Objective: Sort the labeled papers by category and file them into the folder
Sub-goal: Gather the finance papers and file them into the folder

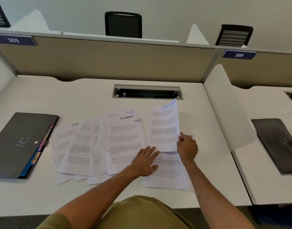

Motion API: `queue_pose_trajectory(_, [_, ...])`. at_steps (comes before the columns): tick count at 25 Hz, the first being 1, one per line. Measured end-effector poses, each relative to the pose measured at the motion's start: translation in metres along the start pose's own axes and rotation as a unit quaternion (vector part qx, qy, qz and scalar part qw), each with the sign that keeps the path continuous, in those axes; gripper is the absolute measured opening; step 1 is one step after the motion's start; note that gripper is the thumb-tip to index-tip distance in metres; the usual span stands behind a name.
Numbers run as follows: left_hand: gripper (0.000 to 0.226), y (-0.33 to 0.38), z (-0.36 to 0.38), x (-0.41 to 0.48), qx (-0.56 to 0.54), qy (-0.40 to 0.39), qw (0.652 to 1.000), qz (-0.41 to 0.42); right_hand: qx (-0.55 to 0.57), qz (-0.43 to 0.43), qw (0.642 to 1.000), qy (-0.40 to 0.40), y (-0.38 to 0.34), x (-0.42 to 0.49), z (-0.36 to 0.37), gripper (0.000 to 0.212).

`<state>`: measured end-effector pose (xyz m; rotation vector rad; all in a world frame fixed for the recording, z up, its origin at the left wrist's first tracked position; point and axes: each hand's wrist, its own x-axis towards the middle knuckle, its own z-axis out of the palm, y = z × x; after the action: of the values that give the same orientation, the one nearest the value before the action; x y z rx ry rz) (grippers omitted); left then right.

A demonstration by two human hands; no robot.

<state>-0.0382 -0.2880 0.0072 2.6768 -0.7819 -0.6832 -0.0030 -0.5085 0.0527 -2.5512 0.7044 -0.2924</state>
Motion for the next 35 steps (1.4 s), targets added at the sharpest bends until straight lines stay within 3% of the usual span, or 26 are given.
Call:
queue_pose_trajectory(6, [0.073, -0.005, 0.0, 0.001, -0.035, 0.026, 0.999, 0.012, 0.082, 0.001, 0.993, 0.089, -0.006, 0.0, -0.011, 0.022])
queue_pose_trajectory(11, [0.068, -0.009, -0.023, 0.002, -0.234, 0.111, 0.965, -0.032, 0.182, 0.04, 0.973, 0.136, -0.015, 0.008, -0.033, 0.019])
queue_pose_trajectory(14, [0.07, -0.01, -0.053, -0.001, -0.409, 0.169, 0.89, -0.107, 0.336, 0.054, 0.94, 0.039, -0.008, 0.011, -0.029, 0.021])
queue_pose_trajectory(17, [0.073, -0.023, -0.081, -0.008, -0.611, 0.179, 0.755, -0.158, 0.445, 0.115, 0.886, -0.063, -0.01, -0.005, -0.02, 0.027])
queue_pose_trajectory(18, [0.065, -0.032, -0.086, -0.01, -0.644, 0.181, 0.725, -0.165, 0.453, 0.127, 0.877, -0.096, -0.011, -0.013, -0.017, 0.025])
queue_pose_trajectory(20, [0.04, -0.044, -0.092, -0.02, -0.656, 0.178, 0.713, -0.171, 0.451, 0.141, 0.867, -0.158, -0.009, -0.027, -0.01, 0.018])
queue_pose_trajectory(22, [0.035, -0.054, -0.09, -0.032, -0.645, 0.178, 0.719, -0.189, 0.428, 0.132, 0.875, -0.182, -0.002, -0.037, 0.0, 0.021])
queue_pose_trajectory(23, [0.035, -0.06, -0.088, -0.039, -0.641, 0.18, 0.719, -0.2, 0.39, 0.12, 0.897, -0.17, 0.004, -0.042, 0.005, 0.026])
queue_pose_trajectory(26, [0.036, -0.075, -0.078, -0.057, -0.639, 0.2, 0.709, -0.224, 0.133, 0.092, 0.985, -0.055, 0.03, -0.056, 0.011, 0.013])
queue_pose_trajectory(27, [0.037, -0.081, -0.074, -0.061, -0.637, 0.206, 0.704, -0.236, 0.038, 0.062, 0.997, -0.027, 0.042, -0.061, 0.014, 0.016])
queue_pose_trajectory(30, [0.036, -0.091, -0.065, -0.073, -0.625, 0.217, 0.7, -0.269, -0.1, -0.014, 0.994, -0.051, 0.07, -0.07, 0.024, 0.046])
queue_pose_trajectory(35, [0.03, -0.099, -0.053, -0.076, -0.578, 0.197, 0.731, -0.305, -0.133, -0.018, 0.982, -0.13, 0.083, -0.058, 0.029, 0.07])
